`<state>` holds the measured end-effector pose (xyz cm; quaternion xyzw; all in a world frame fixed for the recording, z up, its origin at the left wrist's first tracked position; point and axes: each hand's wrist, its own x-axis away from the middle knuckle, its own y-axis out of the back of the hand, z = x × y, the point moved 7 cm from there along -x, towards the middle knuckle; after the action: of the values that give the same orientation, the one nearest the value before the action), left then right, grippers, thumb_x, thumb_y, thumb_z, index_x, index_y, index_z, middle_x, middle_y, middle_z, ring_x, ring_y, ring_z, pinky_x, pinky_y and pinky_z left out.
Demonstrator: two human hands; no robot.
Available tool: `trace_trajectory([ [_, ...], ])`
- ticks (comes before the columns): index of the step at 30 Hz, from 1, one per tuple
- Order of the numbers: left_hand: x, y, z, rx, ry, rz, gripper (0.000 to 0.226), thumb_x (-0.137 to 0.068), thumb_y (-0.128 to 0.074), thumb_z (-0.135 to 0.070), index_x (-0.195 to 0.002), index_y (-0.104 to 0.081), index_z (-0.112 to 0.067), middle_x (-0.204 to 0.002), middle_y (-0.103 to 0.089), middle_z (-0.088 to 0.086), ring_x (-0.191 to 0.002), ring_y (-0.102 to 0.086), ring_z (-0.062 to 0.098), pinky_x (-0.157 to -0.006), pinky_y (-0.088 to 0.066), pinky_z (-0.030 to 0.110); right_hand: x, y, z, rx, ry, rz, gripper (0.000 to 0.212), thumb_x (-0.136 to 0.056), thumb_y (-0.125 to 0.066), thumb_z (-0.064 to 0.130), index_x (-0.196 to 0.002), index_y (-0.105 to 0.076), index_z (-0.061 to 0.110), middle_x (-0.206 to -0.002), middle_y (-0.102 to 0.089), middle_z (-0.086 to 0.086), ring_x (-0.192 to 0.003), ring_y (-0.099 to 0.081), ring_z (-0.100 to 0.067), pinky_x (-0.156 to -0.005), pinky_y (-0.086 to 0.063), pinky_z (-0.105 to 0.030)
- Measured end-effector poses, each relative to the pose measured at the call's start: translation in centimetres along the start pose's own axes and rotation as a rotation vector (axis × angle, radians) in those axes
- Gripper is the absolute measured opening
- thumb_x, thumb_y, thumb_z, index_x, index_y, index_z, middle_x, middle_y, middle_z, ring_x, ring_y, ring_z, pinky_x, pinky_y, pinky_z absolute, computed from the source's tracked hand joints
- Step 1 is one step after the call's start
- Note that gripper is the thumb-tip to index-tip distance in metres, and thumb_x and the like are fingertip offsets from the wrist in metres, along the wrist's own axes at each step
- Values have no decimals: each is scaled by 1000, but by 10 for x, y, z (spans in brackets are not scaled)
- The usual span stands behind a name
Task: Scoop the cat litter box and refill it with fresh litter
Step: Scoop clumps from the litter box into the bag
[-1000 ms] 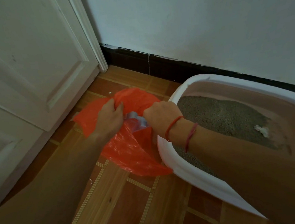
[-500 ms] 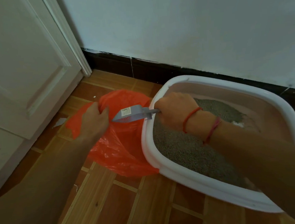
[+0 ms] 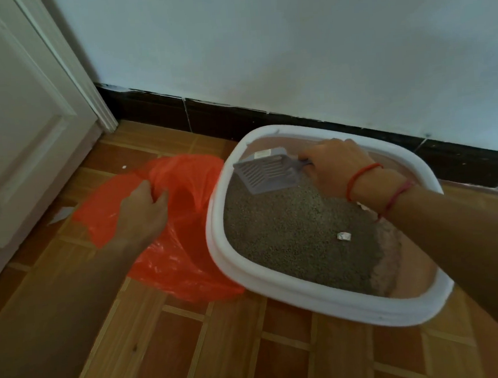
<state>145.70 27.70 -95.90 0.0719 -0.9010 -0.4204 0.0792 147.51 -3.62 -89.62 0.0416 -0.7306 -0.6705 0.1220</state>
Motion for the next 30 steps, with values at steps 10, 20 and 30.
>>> trace_trajectory([
  [10,8,-15,-13,-76,-72,19,27,-102,-47,-28,-87,-53,-6,-77,-55,8,-75,-54,31,-68,-42,41,37,-25,-51,91,-119,290,29,-91,-46,43,-88,-65,21,-70,-61,2,-65,-60,-17,-72,-57,-37],
  [20,9,-18,-10,18,-42,79,21,-103,-45,-27,-91,-53,-11,-79,-57,10,-63,-55,23,-54,-45,32,69,-63,-64,213,-198,747,27,-87,-61,41,-79,-65,15,-69,-61,2,-67,-58,-16,-75,-55,-32],
  [30,9,-22,-7,27,-22,95,23,-103,-44,-29,-92,-53,-10,-81,-57,10,-63,-54,23,-57,-49,35,100,-98,-54,48,-300,854,32,-95,-52,32,-93,-68,4,-70,-61,-5,-54,-57,-18,-56,-52,-30],
])
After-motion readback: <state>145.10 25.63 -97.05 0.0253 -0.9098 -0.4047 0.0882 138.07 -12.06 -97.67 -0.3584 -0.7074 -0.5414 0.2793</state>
